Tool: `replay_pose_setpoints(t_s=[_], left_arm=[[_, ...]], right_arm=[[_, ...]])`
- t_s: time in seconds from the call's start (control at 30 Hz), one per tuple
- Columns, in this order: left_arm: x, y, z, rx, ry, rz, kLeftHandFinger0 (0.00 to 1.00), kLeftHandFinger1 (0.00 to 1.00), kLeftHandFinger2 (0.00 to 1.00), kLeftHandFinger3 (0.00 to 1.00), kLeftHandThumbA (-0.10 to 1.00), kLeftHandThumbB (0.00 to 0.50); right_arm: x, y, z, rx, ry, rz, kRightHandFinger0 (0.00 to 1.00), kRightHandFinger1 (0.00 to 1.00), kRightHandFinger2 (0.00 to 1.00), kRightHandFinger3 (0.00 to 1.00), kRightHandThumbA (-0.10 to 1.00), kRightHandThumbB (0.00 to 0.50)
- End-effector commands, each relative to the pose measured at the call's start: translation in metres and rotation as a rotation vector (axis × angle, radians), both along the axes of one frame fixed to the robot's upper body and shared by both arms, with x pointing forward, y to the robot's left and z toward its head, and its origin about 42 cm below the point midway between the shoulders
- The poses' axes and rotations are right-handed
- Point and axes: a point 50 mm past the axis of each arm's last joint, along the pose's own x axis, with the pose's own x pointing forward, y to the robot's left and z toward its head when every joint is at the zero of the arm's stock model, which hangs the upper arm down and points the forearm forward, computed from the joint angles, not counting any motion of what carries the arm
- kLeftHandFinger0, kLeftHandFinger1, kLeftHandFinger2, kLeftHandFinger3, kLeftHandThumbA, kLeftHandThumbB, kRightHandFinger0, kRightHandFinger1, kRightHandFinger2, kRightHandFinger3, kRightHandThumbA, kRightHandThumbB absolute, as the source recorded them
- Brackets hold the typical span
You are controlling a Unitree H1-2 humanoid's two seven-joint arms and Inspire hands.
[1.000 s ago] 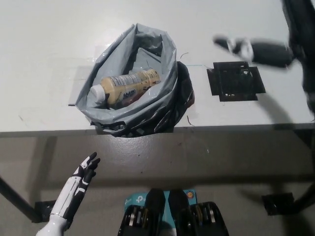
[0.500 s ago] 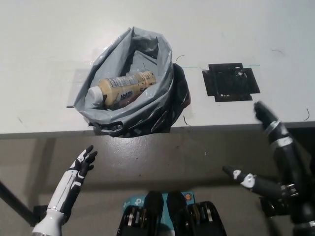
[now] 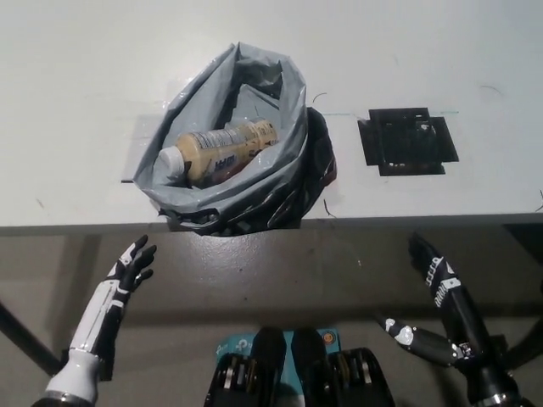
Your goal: Use the right hand to pick up a bottle of protein shake and place it into a plastic bag on the left side
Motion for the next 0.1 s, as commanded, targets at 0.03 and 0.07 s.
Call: replay_pose_setpoints(t_s=[0.03, 0.07], left_arm=[[0.0047, 0.0020, 0.0116, -0.011, -0.024, -0.023, 1.00, 1.00, 1.00, 1.00, 1.00, 0.125], [0.0047, 0.0020, 0.0116, -0.011, -0.024, -0.023, 1.00, 1.00, 1.00, 1.00, 1.00, 0.125]], right_arm=[[0.0070, 0.0017, 0.0092, -0.009, -0.051, 0.012, 1.00, 1.00, 1.00, 1.00, 0.85, 0.292], [0.0070, 0.0017, 0.0092, -0.009, -0.051, 0.012, 1.00, 1.00, 1.00, 1.00, 0.85, 0.292]])
